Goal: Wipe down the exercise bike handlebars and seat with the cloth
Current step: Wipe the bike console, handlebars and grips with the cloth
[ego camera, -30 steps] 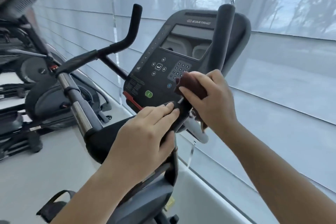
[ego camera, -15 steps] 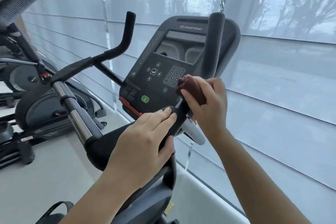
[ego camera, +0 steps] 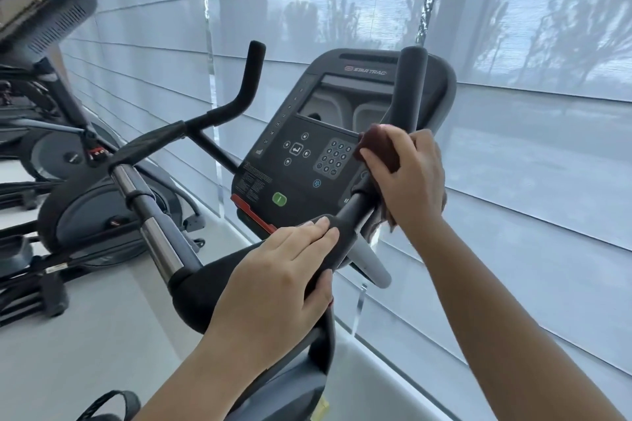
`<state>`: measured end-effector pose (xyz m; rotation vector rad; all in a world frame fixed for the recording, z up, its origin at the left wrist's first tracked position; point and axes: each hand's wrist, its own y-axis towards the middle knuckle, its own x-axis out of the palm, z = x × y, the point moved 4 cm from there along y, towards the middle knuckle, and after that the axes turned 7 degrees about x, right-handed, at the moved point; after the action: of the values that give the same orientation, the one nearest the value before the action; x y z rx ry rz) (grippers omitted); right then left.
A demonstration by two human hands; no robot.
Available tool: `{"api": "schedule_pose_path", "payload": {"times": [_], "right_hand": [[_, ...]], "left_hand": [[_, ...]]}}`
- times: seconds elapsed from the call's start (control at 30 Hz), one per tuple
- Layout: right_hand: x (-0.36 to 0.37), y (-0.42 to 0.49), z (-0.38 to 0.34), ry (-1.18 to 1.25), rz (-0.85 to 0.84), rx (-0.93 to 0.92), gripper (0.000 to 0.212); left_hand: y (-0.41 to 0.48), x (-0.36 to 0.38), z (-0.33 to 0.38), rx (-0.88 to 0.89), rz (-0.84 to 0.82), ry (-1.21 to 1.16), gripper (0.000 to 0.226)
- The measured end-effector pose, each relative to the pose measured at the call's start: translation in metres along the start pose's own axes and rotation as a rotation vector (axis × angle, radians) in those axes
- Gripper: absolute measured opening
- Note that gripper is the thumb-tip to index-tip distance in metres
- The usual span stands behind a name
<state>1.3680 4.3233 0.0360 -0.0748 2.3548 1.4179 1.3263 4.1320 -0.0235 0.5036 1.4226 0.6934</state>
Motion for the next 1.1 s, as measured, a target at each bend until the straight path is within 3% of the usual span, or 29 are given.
{"api": "schedule_pose_path", "payload": {"times": [0.17, 0.3, 0.4, 0.63, 0.77, 0.87, 1.1], "right_hand": [[0.001, 0.001, 0.001, -0.003, -0.106, -0.018, 0.040], [-0.005, -0.048, -0.023, 0.147, -0.208, -0.207, 0.034], [-0.001, -0.026, -0.021, 0.034, -0.239, -0.296, 0.033], [0.004, 0.023, 0.011, -0.054, -0.113, 0.003, 0.036], [-0.001, -0.023, -0.004, 0.165, -0.135, 0.063, 0.030], [-0.007, -0.054, -0.019, 0.246, -0.209, -0.005, 0.030], [0.001, 0.008, -0.014, -0.160, -0.187, 0.032, 0.031]], "left_hand": [[0.000, 0.000, 0.000, -0.002, 0.006, -0.014, 0.043], [0.000, 0.001, 0.000, 0.005, 0.012, -0.003, 0.043], [0.000, 0.001, 0.001, 0.010, 0.018, 0.009, 0.042], [0.000, 0.000, 0.001, -0.002, 0.011, -0.013, 0.042], [0.001, 0.000, 0.001, -0.006, -0.001, -0.040, 0.043], [0.001, -0.001, 0.000, 0.051, -0.050, -0.043, 0.045], [0.007, -0.013, -0.030, 0.391, -0.269, -0.050, 0.056]]}}
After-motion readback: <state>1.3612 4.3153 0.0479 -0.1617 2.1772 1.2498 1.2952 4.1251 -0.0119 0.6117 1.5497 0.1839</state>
